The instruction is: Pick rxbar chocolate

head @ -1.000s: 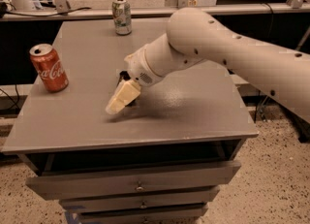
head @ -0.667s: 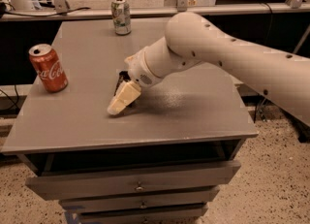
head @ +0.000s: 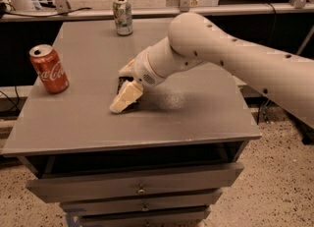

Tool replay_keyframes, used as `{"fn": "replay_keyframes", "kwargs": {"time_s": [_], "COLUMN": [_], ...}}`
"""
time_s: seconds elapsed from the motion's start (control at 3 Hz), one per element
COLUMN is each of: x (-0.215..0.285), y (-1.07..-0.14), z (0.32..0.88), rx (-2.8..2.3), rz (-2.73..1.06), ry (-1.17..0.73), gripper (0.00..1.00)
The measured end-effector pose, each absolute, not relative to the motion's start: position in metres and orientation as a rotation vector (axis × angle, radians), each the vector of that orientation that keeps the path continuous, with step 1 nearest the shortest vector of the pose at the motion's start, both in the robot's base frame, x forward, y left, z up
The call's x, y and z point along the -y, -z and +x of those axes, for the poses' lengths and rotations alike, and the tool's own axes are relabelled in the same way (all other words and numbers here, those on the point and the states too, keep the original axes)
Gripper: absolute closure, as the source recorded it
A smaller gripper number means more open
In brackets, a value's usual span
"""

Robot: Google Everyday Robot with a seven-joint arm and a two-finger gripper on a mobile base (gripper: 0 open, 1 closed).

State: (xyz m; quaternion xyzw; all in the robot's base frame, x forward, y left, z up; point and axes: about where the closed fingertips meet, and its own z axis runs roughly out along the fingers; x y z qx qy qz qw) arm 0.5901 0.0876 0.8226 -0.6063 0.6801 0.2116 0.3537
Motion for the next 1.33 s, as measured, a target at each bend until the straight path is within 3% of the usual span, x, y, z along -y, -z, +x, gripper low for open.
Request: {"fn": "replay_keyframes", "kwargs": {"time_s": [0.67, 1.0, 1.33], "x": [-0.085, -0.085, -0.075], "y": [-0.824, -0.824, -0.852], "z": [0.592, 0.592, 0.602], "rx": [-1.765, -1.765, -1.741], "rz": [-1.563, -1.563, -1.553], "ry": [-0.549, -0.549, -0.553], "gripper": [0.87, 1.00, 1.00]}}
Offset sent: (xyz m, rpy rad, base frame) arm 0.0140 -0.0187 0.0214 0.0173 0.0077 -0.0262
